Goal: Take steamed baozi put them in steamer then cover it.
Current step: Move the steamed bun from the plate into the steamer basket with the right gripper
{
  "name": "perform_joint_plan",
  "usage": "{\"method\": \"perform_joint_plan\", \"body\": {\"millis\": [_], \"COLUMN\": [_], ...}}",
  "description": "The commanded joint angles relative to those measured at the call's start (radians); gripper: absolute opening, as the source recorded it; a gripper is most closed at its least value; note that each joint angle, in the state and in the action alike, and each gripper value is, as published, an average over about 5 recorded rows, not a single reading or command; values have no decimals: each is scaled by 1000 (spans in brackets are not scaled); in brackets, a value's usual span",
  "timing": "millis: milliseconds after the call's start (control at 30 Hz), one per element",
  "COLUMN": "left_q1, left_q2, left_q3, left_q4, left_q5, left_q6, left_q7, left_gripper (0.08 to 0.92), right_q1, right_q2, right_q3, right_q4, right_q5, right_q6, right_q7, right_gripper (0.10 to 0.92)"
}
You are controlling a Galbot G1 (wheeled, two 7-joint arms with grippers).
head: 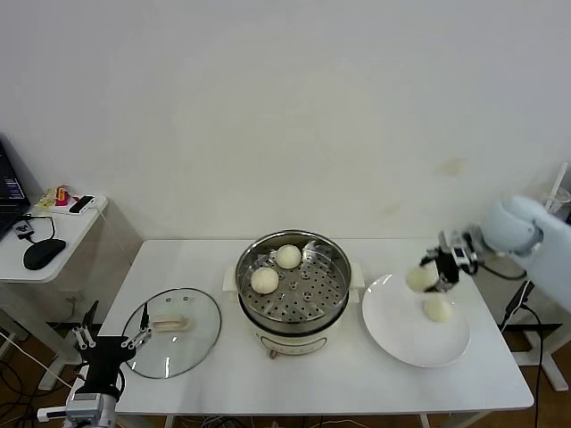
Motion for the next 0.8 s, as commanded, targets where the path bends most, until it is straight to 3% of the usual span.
{"method": "perform_joint_plan", "body": {"millis": [33, 367, 800], "left_q1": [0, 6, 23], "left_q2": [1, -6, -10], "left_q3": [2, -15, -48], "left_q4": [6, 15, 15], "left_q5": [-1, -4, -8], "left_q6": [-4, -10, -11], "left_q7": [1, 2, 0], "left_gripper": [823, 823, 823], "right_q1": [360, 351, 242], "right_q2": [184, 361, 489], "right_q3": [-248, -349, -464], "right_q4": [-3, 99, 81], "right_q5": [145, 185, -14], "right_q6": [-2, 67, 268], "right_q7": [44, 107, 140], "right_gripper": [630, 628, 628]}}
